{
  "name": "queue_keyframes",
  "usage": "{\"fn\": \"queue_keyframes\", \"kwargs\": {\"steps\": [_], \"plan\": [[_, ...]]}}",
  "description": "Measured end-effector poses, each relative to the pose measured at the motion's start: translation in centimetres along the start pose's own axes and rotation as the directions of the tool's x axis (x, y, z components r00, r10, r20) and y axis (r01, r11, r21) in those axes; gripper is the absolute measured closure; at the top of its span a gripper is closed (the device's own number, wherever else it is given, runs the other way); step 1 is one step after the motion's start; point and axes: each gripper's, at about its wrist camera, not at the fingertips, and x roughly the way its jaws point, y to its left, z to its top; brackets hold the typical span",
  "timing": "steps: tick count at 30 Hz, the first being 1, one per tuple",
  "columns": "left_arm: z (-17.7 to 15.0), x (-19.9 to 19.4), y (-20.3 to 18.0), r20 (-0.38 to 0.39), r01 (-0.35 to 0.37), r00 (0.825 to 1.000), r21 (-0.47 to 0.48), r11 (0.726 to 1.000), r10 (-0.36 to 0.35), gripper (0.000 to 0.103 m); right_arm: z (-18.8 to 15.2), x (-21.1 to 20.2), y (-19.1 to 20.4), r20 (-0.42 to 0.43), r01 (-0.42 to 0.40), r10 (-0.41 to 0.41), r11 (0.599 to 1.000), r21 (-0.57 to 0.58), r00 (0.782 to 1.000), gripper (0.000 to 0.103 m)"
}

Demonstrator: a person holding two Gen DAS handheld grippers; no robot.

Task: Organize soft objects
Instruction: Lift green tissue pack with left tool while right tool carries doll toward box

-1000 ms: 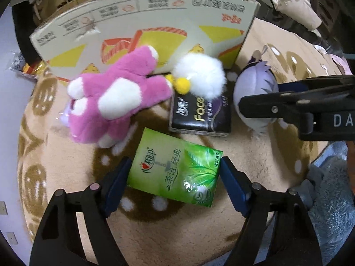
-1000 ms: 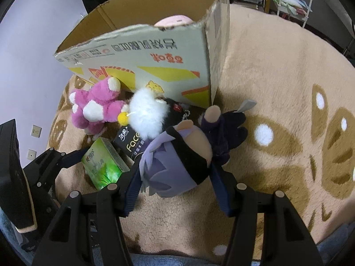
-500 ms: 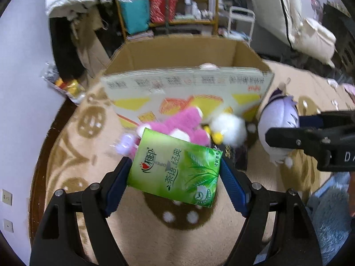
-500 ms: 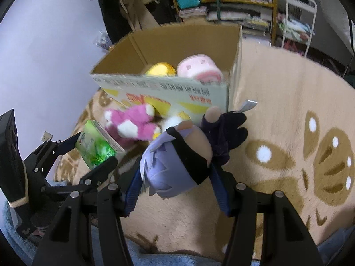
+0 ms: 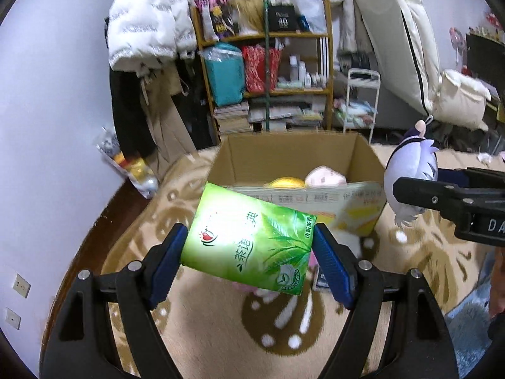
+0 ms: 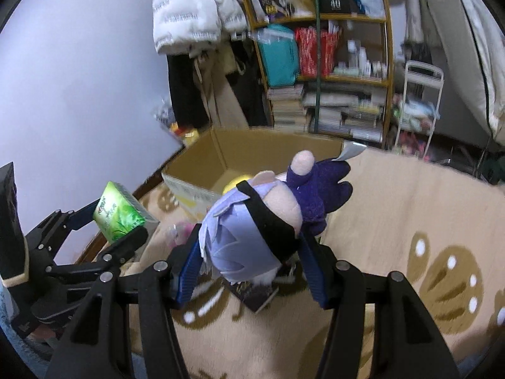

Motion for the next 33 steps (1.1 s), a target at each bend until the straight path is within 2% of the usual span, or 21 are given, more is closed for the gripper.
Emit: {"fn": "queue_keyframes", "kwargs": {"steps": [8,19,27,33], "plan": [[2.9,-1.4,-0.2,0.088,-0.017,0.996,0.032,0.999,0.014,0.024,2.2,-1.9,1.4,0.127,0.072,-0.064,0.996,-0.060,0.990,0.042],[8.3,-2.6,1.7,0.216,-0.035,0.976,0.031,0.999,0.028,0.024,5.8,-2.5,2.3,0.199,0.106,-0.087,0.990,-0.090,0.976,0.042],[10.5,-1.5,2.6,0.238,-0.051,0.970,0.021,0.998,0.044,0.024,8.8,-2.1,2.6,0.252,0.114,-0.090,0.990,-0.083,0.964,0.042],[10.3,0.9,2.8,0.202,-0.068,0.977,0.000,0.998,0.066,0.024,8.4,-1.1,2.7,0.281,0.149,-0.114,0.983,-0.105,0.953,0.041]]}}
